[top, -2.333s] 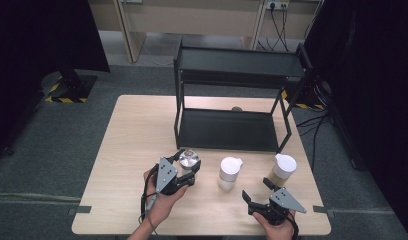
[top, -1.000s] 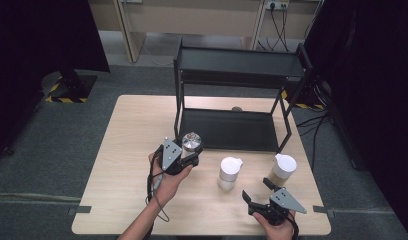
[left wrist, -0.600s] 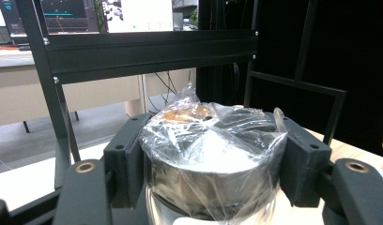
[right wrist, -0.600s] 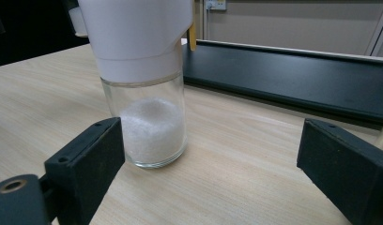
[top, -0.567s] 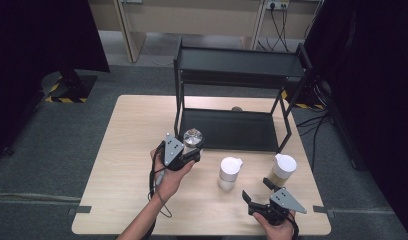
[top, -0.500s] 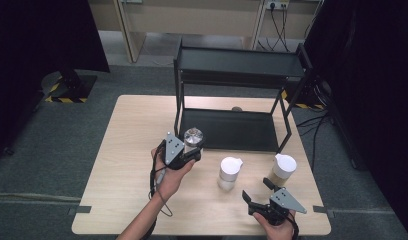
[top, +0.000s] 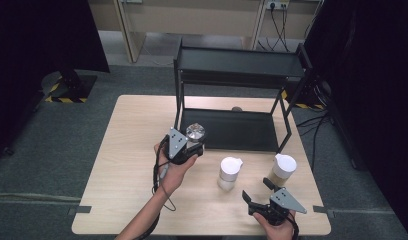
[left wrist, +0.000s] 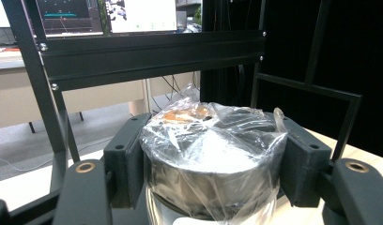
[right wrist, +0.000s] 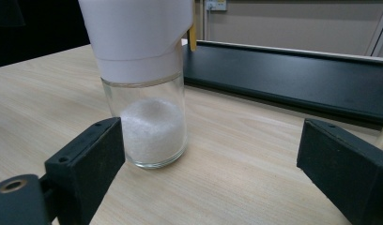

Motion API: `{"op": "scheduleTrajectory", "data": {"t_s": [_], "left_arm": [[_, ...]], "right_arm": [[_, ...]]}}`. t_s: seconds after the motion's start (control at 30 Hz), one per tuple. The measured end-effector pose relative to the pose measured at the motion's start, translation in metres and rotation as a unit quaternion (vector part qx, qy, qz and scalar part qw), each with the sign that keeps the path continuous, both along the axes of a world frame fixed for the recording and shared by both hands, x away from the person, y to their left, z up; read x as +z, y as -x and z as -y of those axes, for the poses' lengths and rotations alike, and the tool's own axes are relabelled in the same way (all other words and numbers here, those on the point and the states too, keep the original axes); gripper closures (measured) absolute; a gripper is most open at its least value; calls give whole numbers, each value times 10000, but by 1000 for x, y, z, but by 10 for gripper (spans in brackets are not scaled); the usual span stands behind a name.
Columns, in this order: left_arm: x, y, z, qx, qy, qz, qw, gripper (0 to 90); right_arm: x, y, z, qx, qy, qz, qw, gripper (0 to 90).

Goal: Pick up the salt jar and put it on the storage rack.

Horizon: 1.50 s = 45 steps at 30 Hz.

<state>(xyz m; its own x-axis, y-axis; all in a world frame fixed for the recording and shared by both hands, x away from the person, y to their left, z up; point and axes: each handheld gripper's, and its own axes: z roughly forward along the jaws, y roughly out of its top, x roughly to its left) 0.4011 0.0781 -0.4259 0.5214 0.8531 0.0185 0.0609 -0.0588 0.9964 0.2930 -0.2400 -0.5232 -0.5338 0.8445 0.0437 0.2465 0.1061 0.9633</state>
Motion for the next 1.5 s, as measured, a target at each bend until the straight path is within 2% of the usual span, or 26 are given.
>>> {"op": "scheduleTrajectory", "data": {"t_s": [0.83,1.27,1.5], "left_arm": [[3,-24,14,88,3,-60,9999,349],[2,-36,18,214,-12,-108,9997,349],[0,-42,20,266,-103,-144,9995,349]], "right_arm": [[0,0,0,18,-12,-4,10000,82],[0,0,1,19,-21,-5,10000,82],[0,0,0,23,-9,-5,10000,83]]}}
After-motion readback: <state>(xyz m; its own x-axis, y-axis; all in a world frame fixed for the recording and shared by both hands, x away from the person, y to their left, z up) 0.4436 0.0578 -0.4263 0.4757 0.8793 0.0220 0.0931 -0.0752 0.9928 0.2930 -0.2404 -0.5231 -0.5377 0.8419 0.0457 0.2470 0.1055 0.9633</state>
